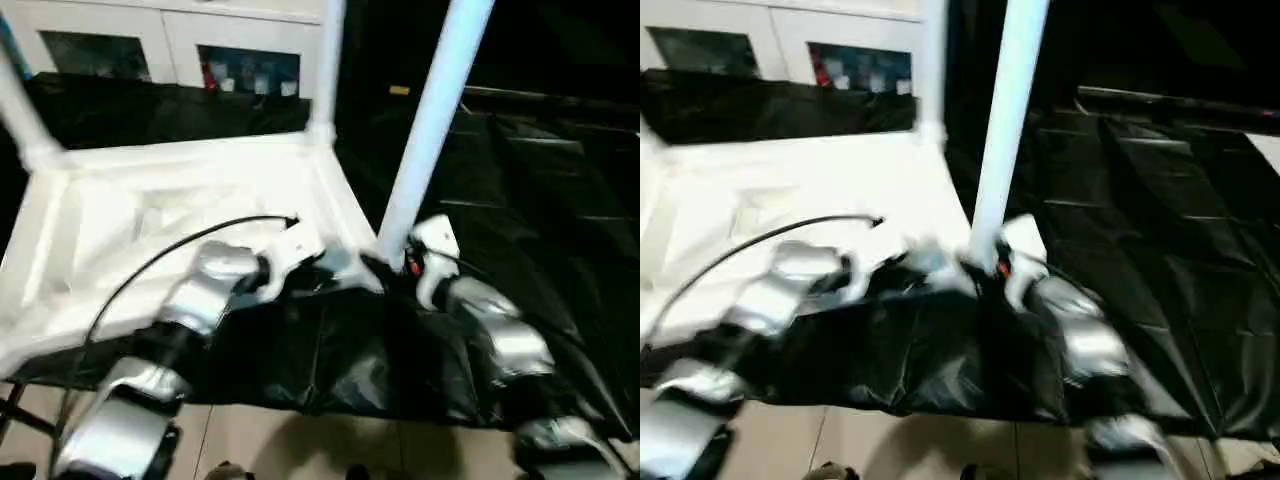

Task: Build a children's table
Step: Rotate leg to tighten

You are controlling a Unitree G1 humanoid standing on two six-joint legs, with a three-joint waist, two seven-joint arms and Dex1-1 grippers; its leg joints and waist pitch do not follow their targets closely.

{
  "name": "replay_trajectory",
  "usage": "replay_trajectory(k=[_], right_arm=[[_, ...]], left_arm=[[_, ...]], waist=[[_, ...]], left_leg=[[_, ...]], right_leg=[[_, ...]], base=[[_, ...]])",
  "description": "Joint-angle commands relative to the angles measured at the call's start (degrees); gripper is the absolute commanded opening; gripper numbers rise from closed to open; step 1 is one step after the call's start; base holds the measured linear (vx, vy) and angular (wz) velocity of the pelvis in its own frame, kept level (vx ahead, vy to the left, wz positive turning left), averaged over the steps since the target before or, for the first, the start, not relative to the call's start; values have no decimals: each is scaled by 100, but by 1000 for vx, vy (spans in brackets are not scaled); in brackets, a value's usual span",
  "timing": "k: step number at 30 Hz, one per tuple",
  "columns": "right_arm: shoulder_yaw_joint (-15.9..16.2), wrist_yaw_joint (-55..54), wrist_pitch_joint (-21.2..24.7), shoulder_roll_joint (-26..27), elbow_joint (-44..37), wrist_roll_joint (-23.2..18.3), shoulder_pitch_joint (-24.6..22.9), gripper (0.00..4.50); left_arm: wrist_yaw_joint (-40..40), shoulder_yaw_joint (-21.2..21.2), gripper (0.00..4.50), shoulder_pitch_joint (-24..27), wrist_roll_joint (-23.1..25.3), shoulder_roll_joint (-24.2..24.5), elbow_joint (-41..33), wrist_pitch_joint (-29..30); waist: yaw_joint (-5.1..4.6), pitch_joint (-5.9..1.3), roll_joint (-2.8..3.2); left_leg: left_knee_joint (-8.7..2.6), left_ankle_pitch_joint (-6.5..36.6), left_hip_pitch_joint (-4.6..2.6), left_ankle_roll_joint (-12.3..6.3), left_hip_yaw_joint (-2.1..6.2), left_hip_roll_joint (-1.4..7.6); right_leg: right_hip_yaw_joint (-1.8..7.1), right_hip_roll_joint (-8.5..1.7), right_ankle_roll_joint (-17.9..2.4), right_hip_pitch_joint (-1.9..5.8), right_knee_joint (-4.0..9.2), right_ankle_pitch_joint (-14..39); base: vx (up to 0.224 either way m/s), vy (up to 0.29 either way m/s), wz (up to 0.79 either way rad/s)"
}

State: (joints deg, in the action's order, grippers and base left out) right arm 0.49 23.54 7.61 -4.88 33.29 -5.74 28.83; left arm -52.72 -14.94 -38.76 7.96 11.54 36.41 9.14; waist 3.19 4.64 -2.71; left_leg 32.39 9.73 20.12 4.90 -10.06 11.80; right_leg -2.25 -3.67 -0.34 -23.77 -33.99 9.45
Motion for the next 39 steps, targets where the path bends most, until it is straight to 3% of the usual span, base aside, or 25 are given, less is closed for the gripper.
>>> replay_trajectory(k=[1,2,3,6,11,17,19,22,25,33,39], right_arm=[[474,-138,-27,496,318,169,131,272],[460,-157,-67,534,358,167,165,272],[427,-123,-90,573,386,117,197,342],[375,221,-96,574,306,-38,191,344],[534,949,-323,139,88,16,49,400],[614,1669,-536,-450,-26,30,-56,400],[675,2559,-332,-868,-468,-230,-209,400],[816,3310,-354,-1282,-771,-291,-336,400],[917,3882,-298,-1583,-999,-375,-430,400],[1158,4647,-78,-1984,-1190,-484,-500,349],[1180,4441,-52,-1821,-1120,-399,-573,297]], left_arm=[[157,-353,0,-54,-44,-558,9,-59],[163,-367,0,-55,-32,-566,6,-83],[146,-377,0,-49,-35,-569,-6,-105],[31,-375,0,-9,-51,-509,-71,-239],[-486,-374,0,110,-123,-144,-174,-675],[-1004,-325,0,173,-234,249,-212,-908],[-1404,-282,0,188,-348,496,-232,-1079],[-1685,-235,0,219,-459,640,-296,-1113],[-1927,-193,0,260,-580,705,-381,-1110],[-2505,-310,0,452,-798,927,-649,-1144],[-2379,-315,0,503,-673,903,-547,-1221]], waist=[[-17,-322,21],[-13,-322,17],[-15,-323,19],[-12,-327,19],[16,-338,15],[26,-345,19],[45,-352,15],[53,-363,19],[77,-348,4],[150,-350,18],[168,-353,14]], left_leg=[[-408,1770,-3,40,37,85],[-404,1759,-8,21,26,84],[-401,1743,2,-7,21,82],[-400,1667,4,-67,9,86],[-394,1583,16,-160,5,96],[-375,1344,17,-243,-21,104],[-361,1245,19,-319,-22,99],[-347,1145,17,-400,-29,117],[-346,1223,11,-410,-37,127],[-342,1220,10,-369,-42,152],[-345,1251,7,-296,-37,141]], right_leg=[[199,-362,-784,208,516,2495],[204,-358,-798,201,517,2408],[210,-357,-840,214,499,2265],[214,-344,-928,225,472,1974],[213,-360,-1000,261,463,1815],[220,-353,-1157,275,416,1462],[220,-338,-1193,303,395,1263],[211,-336,-1358,306,352,941],[212,-353,-1357,301,377,1150],[206,-349,-1339,288,362,1265],[205,-352,-1300,283,367,1336]], base=[[0,0,0],[0,0,0],[0,0,0],[0,0,0],[0,0,0],[0,0,0],[0,0,0],[0,0,0],[0,0,0],[0,0,0],[0,0,0]])
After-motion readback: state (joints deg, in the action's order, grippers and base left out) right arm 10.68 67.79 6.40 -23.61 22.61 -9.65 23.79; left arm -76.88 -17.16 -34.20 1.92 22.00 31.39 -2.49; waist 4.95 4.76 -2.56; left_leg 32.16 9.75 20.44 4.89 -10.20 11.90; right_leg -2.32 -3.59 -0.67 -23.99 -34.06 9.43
